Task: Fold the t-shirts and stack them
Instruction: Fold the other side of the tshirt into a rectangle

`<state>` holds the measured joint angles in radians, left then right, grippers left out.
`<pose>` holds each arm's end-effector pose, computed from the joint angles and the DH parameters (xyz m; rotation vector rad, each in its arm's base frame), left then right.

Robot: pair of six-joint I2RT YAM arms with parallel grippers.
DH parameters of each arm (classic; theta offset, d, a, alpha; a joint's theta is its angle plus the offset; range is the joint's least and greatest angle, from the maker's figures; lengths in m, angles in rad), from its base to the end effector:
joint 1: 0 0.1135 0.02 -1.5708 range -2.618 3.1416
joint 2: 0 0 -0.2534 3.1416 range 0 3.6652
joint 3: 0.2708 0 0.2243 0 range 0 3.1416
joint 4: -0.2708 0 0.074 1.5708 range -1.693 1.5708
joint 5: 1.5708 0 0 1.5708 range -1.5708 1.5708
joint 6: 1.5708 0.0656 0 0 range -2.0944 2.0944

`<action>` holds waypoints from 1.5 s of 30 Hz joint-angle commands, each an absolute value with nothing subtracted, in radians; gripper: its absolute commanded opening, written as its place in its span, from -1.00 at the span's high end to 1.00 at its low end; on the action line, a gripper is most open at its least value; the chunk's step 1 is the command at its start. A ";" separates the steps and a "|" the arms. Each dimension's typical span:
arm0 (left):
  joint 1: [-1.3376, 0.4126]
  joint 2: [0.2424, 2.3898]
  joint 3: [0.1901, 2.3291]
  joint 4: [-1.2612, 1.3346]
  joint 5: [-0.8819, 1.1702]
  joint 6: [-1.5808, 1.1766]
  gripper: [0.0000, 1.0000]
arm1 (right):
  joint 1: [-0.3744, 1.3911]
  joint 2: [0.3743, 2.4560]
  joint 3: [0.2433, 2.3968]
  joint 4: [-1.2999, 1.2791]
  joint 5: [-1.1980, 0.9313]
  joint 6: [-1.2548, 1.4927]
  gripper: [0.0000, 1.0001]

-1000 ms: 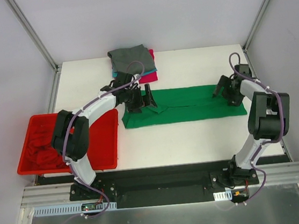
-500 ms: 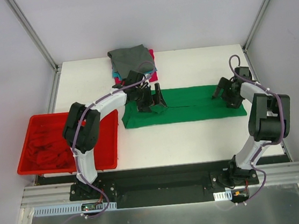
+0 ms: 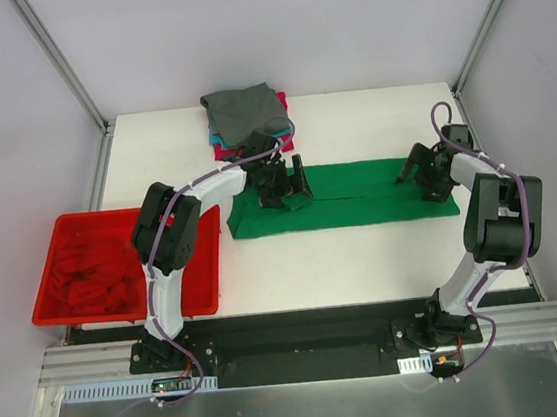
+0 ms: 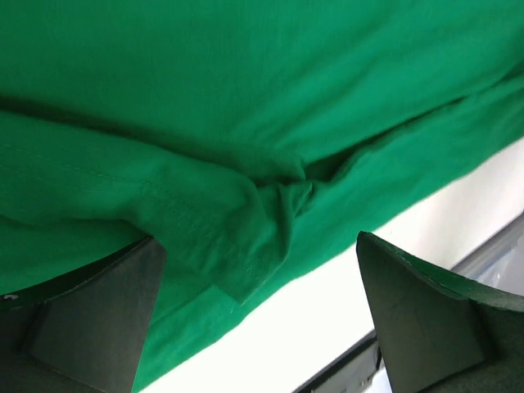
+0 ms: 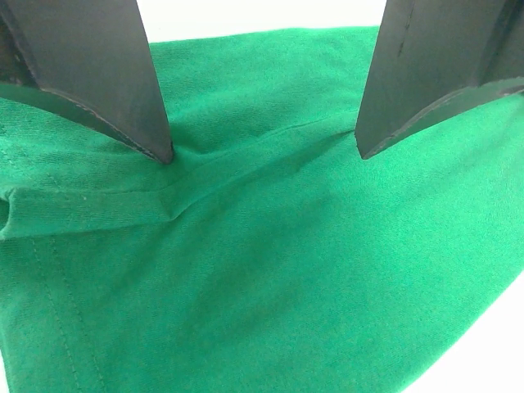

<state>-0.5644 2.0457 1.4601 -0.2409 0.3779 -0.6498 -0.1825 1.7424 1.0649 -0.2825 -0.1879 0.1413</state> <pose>0.3593 -0.2561 0.1701 0.0819 2.5725 -0.9747 0.3451 -0.0512 0.1610 0.3322 2.4982 0.2209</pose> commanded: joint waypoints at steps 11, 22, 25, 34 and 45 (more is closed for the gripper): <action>-0.571 2.261 1.910 -0.225 0.324 -0.643 -0.98 | -0.218 1.758 1.048 -0.296 -0.242 0.160 -0.92; -0.569 2.076 1.792 -0.225 0.238 -0.525 -0.98 | -0.216 1.707 1.043 -0.304 -0.197 0.138 -0.92; -0.566 1.994 1.709 -0.225 0.219 -0.502 -0.98 | -0.204 1.677 1.052 -0.314 -0.172 0.114 -0.92; -0.572 1.885 1.464 -0.225 0.372 -0.525 -0.98 | -0.179 1.635 1.035 -0.311 -0.150 0.098 -0.92; -0.574 2.130 1.702 -0.224 0.411 -0.542 -0.98 | -0.179 1.655 1.048 -0.336 -0.126 0.097 -0.92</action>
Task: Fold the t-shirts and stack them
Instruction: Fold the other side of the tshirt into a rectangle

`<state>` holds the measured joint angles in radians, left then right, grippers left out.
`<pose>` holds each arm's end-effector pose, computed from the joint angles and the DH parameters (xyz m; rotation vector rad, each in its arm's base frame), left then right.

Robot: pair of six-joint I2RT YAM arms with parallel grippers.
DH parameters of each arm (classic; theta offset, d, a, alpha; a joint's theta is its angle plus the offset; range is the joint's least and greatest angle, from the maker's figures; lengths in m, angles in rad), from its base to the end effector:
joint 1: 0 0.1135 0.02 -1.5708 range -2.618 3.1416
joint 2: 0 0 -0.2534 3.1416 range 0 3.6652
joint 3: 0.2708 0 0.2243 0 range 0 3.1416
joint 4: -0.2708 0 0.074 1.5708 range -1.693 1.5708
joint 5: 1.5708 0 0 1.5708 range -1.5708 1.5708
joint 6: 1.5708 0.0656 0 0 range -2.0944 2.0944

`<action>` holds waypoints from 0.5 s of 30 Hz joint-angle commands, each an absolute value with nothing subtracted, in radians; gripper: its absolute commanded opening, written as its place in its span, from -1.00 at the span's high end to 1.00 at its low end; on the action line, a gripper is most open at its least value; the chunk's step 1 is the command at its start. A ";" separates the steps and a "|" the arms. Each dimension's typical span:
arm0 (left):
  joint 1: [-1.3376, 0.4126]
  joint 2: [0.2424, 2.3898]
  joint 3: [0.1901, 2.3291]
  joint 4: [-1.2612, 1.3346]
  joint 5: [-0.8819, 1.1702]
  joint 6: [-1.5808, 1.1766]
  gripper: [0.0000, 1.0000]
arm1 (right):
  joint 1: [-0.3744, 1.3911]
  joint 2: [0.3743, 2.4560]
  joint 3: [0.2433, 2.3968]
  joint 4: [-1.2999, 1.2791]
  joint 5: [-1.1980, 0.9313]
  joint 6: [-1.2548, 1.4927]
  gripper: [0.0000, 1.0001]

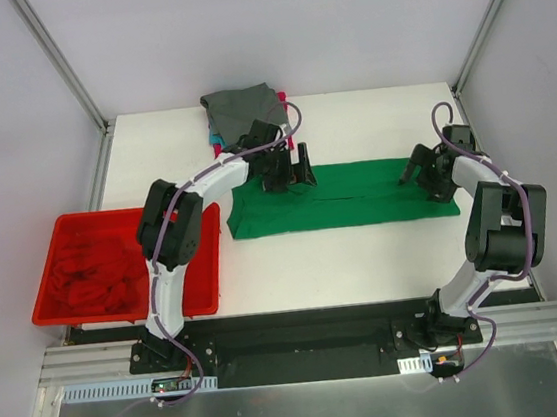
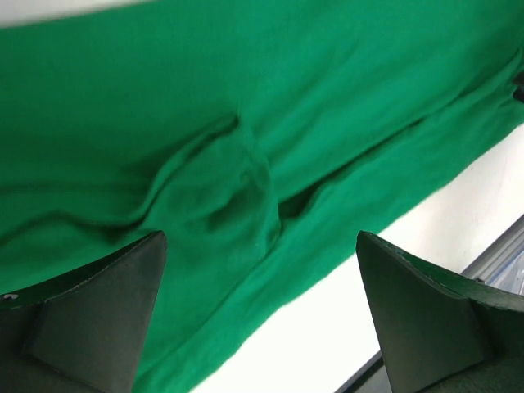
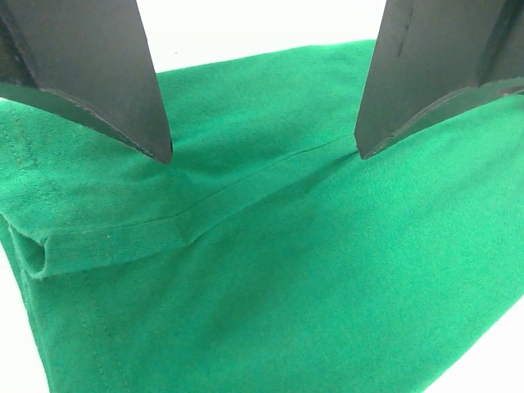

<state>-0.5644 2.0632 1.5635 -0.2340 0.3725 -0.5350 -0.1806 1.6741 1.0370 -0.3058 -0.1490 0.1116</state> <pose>0.3747 -0.2655 0.1954 0.2406 2.4386 -0.9598 0.3334 -0.0510 0.1728 0.3046 2.4871 0.1588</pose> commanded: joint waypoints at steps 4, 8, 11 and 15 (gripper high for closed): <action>-0.561 2.232 1.824 -0.229 0.399 -0.540 -0.98 | -0.181 1.663 1.061 -0.360 -0.126 0.089 -0.92; -0.540 2.284 1.875 -0.255 0.405 -0.548 -0.98 | -0.181 1.652 1.063 -0.367 -0.132 0.081 -0.92; -0.537 2.275 1.870 -0.256 0.396 -0.529 -0.98 | -0.181 1.638 1.058 -0.361 -0.143 0.074 -0.92; -0.537 2.234 1.876 -0.258 0.387 -0.497 -0.98 | -0.179 1.597 1.040 -0.325 -0.166 0.063 -0.92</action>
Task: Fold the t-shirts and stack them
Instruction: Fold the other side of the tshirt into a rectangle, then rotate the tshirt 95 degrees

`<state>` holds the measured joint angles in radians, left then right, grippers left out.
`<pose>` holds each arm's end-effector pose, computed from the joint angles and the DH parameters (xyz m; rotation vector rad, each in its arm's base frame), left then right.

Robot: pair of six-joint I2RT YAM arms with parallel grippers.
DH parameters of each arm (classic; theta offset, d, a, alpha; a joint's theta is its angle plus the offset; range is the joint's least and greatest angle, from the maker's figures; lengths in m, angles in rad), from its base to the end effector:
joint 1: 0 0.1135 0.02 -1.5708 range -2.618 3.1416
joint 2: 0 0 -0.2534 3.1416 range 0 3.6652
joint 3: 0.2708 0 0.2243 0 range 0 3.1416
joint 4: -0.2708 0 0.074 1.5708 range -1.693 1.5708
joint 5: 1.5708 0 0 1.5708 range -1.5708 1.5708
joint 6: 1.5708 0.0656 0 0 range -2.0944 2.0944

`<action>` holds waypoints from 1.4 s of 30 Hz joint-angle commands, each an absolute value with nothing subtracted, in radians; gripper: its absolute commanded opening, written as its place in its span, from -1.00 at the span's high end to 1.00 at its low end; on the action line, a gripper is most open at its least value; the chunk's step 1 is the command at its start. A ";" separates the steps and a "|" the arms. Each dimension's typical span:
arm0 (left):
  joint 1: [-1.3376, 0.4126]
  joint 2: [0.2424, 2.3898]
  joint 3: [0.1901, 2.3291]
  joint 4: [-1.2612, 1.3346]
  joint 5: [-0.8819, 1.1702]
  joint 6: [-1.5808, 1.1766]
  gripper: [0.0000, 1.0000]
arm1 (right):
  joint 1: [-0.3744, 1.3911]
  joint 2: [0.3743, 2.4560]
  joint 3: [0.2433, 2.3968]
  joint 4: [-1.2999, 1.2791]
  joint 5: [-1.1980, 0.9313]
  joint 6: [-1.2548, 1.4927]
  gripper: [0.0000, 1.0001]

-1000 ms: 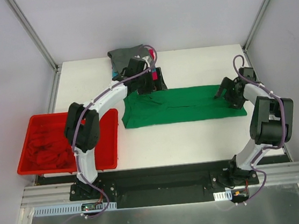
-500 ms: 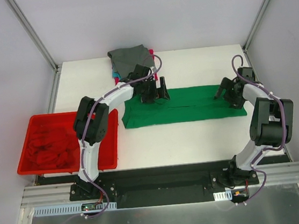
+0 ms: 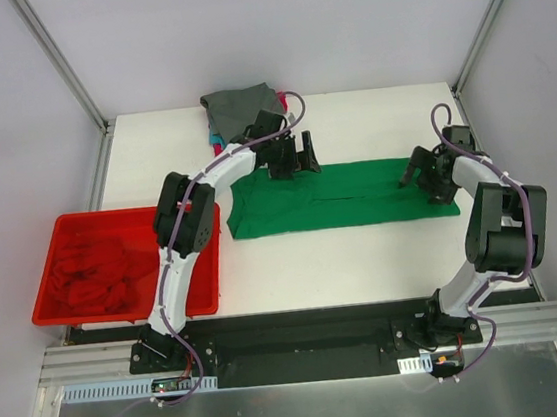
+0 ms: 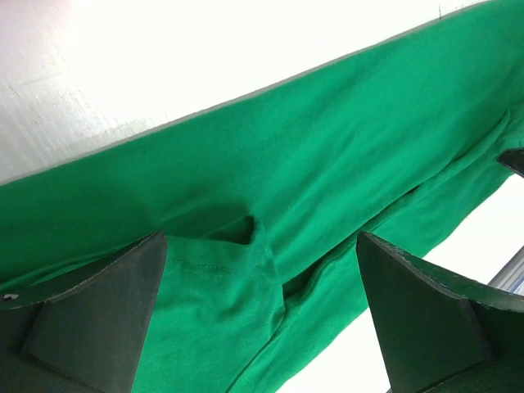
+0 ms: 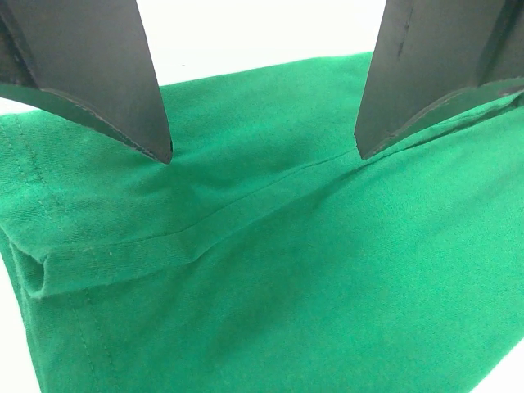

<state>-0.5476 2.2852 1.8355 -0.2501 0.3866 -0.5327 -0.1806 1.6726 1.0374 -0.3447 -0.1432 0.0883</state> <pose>0.4224 -0.2866 0.1782 0.2368 2.4017 -0.9786 0.3290 -0.0506 0.1703 0.2857 2.5260 0.1464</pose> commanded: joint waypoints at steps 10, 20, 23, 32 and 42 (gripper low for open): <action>-0.549 1.932 1.610 -0.273 0.312 -0.483 -0.98 | -0.103 1.569 1.072 -0.317 -0.205 0.008 -0.92; -0.540 1.991 1.499 -0.247 0.264 -0.568 -0.98 | 0.020 1.851 1.380 -0.408 -0.207 -0.048 -0.92; -0.531 2.048 1.538 -0.245 0.265 -0.591 -0.98 | 0.026 1.925 1.434 -0.469 -0.215 -0.046 -0.92; -0.529 2.238 1.715 -0.245 0.310 -0.630 -0.98 | 0.028 1.797 1.148 -0.506 -0.267 0.036 -0.92; -0.591 2.512 2.072 -0.219 0.512 -0.689 -0.98 | 0.230 1.366 0.655 -0.471 -0.500 0.224 -0.92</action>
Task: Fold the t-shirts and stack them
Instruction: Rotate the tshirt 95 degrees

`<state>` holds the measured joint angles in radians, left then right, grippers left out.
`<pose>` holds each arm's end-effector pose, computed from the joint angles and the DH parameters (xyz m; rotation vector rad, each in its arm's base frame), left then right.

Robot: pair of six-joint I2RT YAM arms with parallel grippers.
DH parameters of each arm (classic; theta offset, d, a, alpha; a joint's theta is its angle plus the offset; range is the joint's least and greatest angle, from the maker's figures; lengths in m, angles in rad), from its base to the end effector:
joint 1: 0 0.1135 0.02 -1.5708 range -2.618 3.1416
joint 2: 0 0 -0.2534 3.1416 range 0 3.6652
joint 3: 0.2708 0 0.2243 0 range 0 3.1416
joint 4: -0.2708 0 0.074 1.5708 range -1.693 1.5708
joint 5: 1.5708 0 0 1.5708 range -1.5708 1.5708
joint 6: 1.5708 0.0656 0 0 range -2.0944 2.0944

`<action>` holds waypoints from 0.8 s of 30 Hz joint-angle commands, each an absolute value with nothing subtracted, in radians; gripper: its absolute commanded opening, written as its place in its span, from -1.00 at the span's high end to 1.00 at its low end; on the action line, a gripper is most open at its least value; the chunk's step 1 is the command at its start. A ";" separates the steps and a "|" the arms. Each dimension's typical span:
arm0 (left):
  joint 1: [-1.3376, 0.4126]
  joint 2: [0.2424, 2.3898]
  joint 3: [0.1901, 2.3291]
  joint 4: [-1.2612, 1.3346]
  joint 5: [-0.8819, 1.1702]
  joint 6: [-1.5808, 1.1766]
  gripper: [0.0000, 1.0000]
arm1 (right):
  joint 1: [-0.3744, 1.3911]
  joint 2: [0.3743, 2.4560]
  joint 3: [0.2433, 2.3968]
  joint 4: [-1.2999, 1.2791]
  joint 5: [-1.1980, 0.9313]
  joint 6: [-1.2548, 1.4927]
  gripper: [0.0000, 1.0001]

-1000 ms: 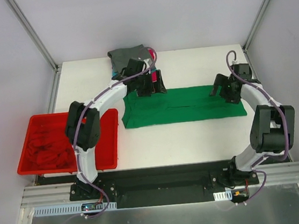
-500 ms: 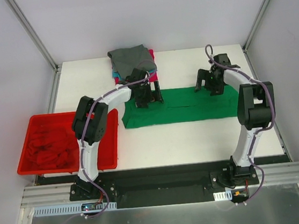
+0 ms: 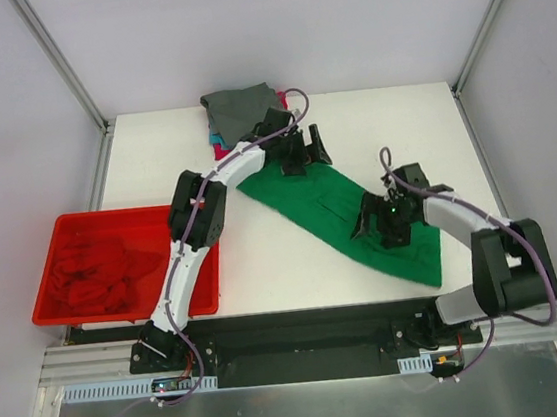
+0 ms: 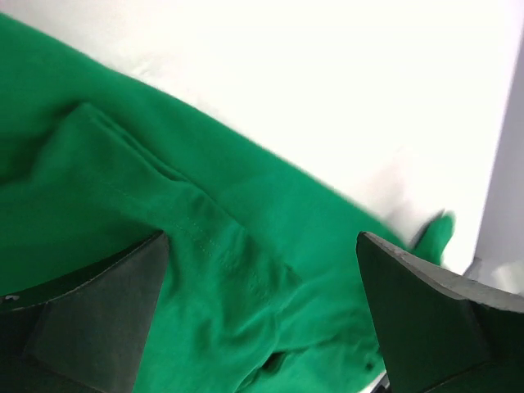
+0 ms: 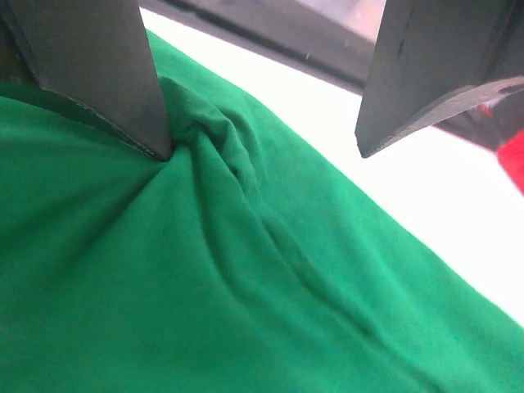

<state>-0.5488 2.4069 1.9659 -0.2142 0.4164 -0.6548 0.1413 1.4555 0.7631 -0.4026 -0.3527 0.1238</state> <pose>0.4429 -0.3019 0.1637 0.1217 2.3976 -1.0819 0.2518 0.0587 0.1529 -0.1384 2.6628 0.5559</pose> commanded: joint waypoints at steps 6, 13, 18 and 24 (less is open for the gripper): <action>-0.612 2.667 2.285 -0.077 0.593 -0.793 -0.98 | 0.484 1.278 0.597 -0.428 -0.523 0.379 -0.92; -0.611 2.810 2.393 0.158 0.632 -0.975 -0.98 | 0.709 1.292 0.682 -0.325 -0.562 0.394 -0.92; -0.600 2.838 2.410 0.261 0.621 -1.028 -0.98 | 0.715 1.266 0.773 -0.446 -0.395 0.313 -0.92; -0.566 2.763 2.382 0.477 0.831 -1.175 -0.98 | 0.648 1.160 0.882 -0.652 -0.075 0.244 -0.92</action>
<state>-0.5957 2.8109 2.3798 0.2844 0.6930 -1.0752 0.6956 1.2499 0.8131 -0.5030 -0.2695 0.2913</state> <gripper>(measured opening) 0.990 0.960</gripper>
